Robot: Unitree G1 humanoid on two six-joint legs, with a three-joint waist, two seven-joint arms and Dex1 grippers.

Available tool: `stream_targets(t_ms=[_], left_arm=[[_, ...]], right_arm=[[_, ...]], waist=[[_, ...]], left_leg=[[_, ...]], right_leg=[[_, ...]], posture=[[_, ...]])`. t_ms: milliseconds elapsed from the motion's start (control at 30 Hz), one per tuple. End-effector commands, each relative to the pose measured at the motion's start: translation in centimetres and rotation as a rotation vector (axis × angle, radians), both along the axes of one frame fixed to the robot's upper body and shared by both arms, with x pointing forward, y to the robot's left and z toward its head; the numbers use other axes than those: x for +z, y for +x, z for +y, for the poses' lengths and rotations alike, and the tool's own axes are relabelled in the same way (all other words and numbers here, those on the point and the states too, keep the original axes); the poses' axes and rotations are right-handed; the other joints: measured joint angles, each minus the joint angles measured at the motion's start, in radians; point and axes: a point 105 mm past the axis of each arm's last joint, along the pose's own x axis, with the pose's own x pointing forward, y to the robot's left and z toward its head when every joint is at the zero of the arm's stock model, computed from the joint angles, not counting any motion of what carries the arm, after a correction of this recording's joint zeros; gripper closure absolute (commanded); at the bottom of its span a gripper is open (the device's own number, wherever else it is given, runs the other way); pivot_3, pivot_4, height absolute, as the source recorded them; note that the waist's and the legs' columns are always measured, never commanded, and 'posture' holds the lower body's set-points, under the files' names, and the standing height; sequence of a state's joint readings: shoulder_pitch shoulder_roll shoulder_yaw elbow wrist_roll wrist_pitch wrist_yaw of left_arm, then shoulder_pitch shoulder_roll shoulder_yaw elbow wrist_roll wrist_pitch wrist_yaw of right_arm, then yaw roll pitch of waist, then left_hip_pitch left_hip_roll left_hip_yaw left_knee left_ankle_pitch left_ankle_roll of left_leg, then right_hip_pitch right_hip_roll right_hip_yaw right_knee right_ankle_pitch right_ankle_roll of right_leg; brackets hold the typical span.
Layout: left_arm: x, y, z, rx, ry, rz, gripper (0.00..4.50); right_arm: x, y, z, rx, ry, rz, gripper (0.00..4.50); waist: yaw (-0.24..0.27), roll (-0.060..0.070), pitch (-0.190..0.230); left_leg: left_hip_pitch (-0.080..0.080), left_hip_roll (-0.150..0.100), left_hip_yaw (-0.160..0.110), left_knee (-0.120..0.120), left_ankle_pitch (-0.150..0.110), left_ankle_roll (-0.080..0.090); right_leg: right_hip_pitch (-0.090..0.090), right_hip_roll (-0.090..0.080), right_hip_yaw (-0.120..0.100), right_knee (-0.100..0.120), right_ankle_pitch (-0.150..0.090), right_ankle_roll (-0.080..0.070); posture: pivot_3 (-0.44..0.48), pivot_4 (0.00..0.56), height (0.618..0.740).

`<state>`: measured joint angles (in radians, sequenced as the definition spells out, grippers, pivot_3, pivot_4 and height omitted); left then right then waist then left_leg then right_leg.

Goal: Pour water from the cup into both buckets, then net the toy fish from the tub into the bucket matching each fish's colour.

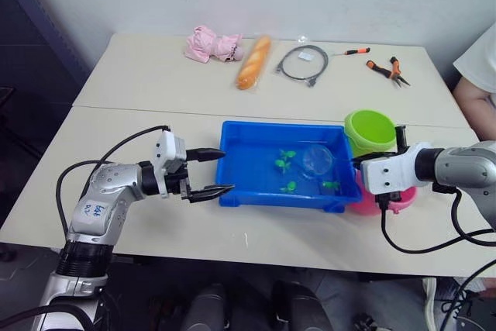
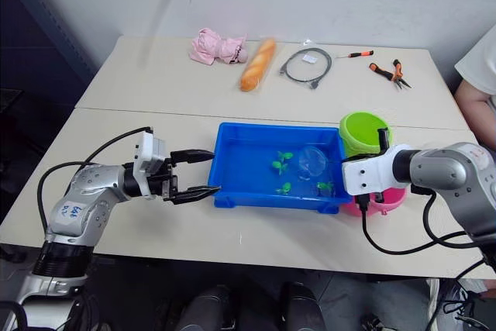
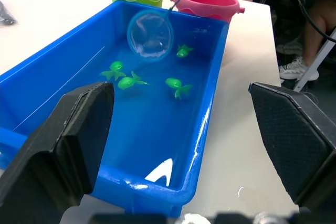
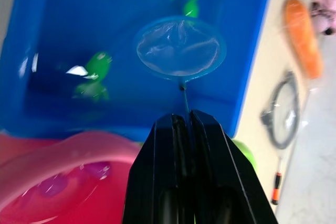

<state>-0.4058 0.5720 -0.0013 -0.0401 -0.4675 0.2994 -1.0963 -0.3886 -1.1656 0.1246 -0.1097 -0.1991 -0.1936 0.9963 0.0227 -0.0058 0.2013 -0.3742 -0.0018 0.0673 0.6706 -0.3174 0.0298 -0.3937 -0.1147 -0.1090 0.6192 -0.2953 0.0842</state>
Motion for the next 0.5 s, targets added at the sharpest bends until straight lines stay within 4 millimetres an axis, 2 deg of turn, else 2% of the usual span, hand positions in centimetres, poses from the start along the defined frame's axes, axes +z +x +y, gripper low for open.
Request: stream_targets(t_ms=[33,233,500], left_arm=[[1.2,-0.4,-1.0,-0.055,-0.004,-0.048,0.11],[1.5,-0.4,-1.8,-0.082,-0.008,-0.047,0.11],[1.6,0.0,-2.1,-0.099,-0.001,-0.046,0.11]], right_arm=[[1.0,-0.1,0.1,0.034,-0.073,-0.020,4.50],[2.0,0.8,-0.1,0.024,-0.142,-0.073,4.50],[2.1,1.7,0.1,0.043,-0.203,-0.072,4.50]], waist=[[-0.001,0.000,0.000],[-0.008,0.000,0.000],[-0.010,0.000,0.000]], left_leg=[[0.000,0.000,0.000,0.000,0.000,0.000],[0.000,0.000,0.000,0.000,0.001,-0.001],[0.000,0.000,0.000,0.002,0.001,-0.001]], right_leg=[[0.000,0.000,0.000,0.000,0.000,0.000],[0.000,0.000,0.000,0.000,0.000,0.000],[0.000,0.000,0.000,0.001,0.000,0.000]], posture=[[0.000,0.150,0.740],[0.000,0.150,0.740],[0.000,0.150,0.740]])
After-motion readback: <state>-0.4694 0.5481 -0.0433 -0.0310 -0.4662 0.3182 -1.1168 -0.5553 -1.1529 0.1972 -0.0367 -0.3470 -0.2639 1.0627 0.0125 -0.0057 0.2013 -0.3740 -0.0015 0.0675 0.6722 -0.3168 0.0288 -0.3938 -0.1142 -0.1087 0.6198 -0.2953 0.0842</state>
